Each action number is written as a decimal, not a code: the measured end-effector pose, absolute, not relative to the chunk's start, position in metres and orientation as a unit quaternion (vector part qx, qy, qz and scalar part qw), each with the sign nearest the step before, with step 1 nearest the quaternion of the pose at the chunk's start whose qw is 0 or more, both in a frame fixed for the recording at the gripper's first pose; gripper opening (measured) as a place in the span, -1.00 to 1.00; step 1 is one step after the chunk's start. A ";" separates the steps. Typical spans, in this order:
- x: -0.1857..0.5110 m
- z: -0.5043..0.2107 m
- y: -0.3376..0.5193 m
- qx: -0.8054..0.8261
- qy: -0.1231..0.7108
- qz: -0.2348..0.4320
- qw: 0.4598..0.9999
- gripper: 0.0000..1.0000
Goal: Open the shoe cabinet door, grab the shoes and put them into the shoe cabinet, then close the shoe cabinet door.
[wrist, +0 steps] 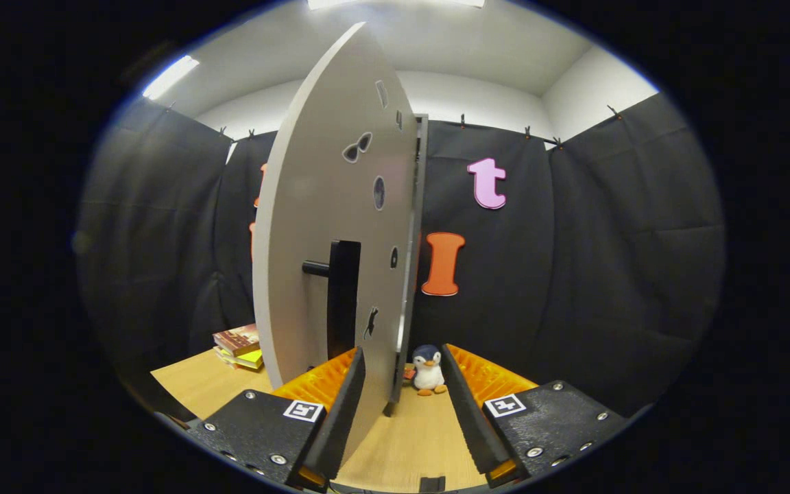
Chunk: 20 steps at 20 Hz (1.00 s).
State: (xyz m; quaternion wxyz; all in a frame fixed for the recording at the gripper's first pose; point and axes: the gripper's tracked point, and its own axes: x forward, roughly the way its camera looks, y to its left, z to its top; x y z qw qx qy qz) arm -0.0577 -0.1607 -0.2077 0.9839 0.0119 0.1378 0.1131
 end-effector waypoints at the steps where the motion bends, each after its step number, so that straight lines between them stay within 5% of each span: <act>1: -0.057 -0.206 -0.151 0.013 0.139 0.121 0.983 0.42; 10: -0.034 -0.196 -0.028 0.037 0.131 0.200 0.970 0.44; 13: -0.016 -0.198 0.026 0.030 0.131 0.238 0.962 0.59; 20: 0.052 -0.209 0.087 0.017 0.143 0.221 0.964 0.77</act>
